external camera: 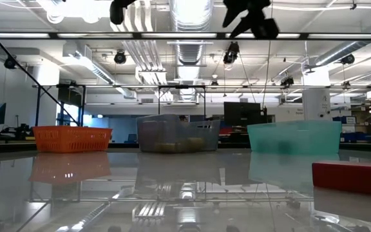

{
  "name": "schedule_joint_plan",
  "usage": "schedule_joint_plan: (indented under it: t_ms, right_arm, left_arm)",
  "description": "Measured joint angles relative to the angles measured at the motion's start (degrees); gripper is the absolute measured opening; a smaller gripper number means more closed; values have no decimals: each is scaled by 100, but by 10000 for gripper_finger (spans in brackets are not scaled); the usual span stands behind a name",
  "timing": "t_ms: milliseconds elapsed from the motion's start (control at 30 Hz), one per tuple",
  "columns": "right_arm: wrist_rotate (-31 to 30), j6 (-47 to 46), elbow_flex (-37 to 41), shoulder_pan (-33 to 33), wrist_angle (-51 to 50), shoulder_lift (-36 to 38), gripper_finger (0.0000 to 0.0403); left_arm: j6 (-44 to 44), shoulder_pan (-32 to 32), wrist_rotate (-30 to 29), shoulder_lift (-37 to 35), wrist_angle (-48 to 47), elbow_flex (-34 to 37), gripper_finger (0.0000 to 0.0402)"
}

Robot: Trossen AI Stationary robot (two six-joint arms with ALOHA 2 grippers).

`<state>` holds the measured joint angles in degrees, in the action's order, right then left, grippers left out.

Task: Sort & place blocks by color
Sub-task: Put the brown block into the blue bin

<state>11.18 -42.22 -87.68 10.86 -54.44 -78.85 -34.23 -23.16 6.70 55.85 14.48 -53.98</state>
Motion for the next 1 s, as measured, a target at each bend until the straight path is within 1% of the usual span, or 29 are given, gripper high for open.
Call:
schedule_joint_plan:
  t_ms: [300, 467, 633, 733, 867, 1000]
  right_arm:
    - [2, -698, 9, -1054, -1248, 179, 118]
    - [506, -957, 43, -1517, -1916, 181, 121]
    - [741, -1362, 137, -1856, -2117, 185, 150]
    - [734, -1457, 276, -2039, -2144, 183, 175]
    - [672, -1127, 632, -2469, -2156, 186, 201]
    - [678, -923, 1208, -3035, -2150, 186, 211]
  left_arm:
    - [1, 0, -8, 166, -2, 0, 171]
    - [1, 0, -9, 186, 0, -2, 171]
    - [4, 0, -9, 186, 0, -2, 171]
    - [4, 0, -9, 184, 0, -2, 171]
    - [4, 0, -9, 175, 0, -2, 171]
    - [7, 0, -9, 147, 0, -2, 171]
